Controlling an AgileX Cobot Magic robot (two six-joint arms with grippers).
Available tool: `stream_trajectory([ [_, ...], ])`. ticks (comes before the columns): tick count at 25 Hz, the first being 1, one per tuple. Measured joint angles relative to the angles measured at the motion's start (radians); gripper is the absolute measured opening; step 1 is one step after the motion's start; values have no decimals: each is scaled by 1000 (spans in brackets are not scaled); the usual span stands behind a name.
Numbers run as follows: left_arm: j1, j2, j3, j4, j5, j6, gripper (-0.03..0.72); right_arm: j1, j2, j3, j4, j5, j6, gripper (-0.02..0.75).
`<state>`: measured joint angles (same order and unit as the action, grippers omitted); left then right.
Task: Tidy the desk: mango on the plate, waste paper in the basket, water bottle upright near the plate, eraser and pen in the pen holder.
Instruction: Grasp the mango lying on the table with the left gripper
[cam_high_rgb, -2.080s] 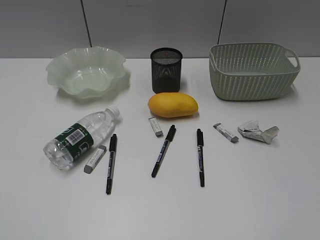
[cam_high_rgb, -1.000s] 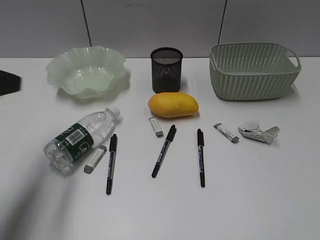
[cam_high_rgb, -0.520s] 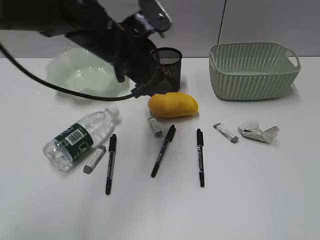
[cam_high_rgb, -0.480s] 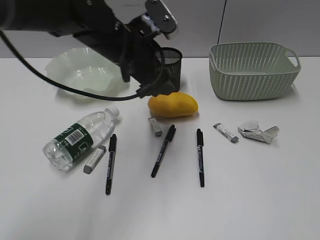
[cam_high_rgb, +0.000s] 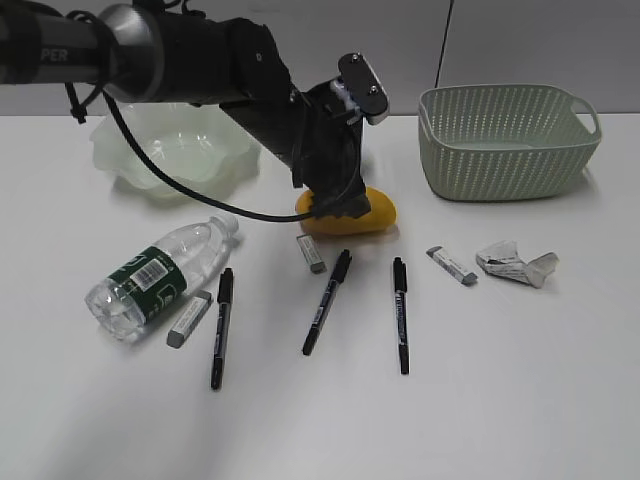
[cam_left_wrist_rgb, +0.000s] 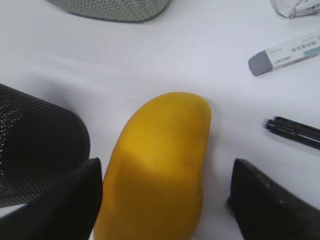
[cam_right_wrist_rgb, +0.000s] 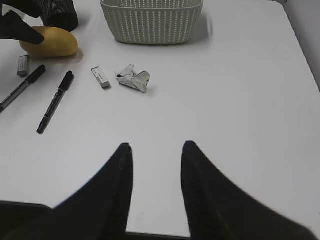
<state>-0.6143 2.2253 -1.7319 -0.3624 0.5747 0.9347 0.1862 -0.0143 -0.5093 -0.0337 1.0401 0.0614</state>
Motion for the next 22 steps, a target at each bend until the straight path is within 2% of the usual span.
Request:
stream_trajectory([
  [15,0,100,-26,1,-108,12,603,0,0,0,0,0,0,276],
  [22,0,132,-28,29,-104,12,601,0,0,0,0,0,0,276],
])
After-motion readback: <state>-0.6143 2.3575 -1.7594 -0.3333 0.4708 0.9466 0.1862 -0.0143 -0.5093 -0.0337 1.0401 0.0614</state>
